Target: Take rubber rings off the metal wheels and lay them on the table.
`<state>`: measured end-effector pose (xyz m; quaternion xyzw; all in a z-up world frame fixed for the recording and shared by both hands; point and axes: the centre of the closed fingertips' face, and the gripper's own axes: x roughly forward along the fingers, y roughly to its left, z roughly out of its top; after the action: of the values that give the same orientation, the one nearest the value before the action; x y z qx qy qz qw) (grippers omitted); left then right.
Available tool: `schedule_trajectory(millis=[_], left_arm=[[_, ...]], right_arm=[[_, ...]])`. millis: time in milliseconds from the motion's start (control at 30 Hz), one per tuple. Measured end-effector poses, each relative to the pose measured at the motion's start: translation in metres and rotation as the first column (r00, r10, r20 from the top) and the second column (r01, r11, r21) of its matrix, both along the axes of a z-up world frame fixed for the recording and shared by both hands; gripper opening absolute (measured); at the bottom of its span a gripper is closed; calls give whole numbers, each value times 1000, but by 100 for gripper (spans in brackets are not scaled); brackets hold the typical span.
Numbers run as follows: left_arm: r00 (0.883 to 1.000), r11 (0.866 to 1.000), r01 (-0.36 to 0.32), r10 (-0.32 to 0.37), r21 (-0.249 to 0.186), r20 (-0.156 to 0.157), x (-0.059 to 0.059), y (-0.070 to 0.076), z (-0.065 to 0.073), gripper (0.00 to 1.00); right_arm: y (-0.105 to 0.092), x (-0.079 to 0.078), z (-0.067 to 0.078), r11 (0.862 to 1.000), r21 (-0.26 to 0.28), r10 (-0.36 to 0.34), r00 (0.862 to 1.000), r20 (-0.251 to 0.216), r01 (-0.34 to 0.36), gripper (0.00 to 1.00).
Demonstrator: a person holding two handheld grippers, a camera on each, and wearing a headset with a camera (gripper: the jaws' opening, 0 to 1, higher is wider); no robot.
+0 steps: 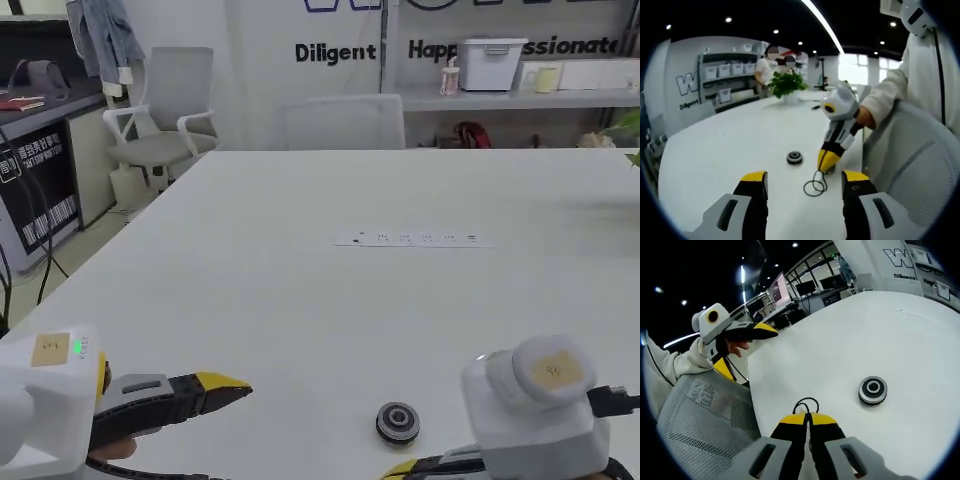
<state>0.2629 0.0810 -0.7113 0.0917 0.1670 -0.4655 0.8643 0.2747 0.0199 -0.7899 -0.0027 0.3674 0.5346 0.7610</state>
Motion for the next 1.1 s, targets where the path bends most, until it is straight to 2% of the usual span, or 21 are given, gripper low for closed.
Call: schedule_trajectory(millis=[167, 467, 800, 1100], left_arm=[[1000, 1000, -2, 2, 1, -1, 0, 1, 0, 60], [1000, 1000, -5, 5, 3, -2, 1, 2, -1, 60], [1000, 1000, -11, 11, 2, -4, 2, 3, -1, 60], [1000, 1000, -19, 19, -3, -4, 3, 4, -1, 59]], right_arm=[[2, -2, -2, 1000, -9, 20, 1000, 11, -20, 5], [-2, 4, -1, 1000, -8, 1, 1000, 26, -1, 11], [-16, 26, 13, 996, 41, -82, 995, 53, 80, 15], [-27, 41, 23, 986, 82, -153, 986, 63, 147, 16]])
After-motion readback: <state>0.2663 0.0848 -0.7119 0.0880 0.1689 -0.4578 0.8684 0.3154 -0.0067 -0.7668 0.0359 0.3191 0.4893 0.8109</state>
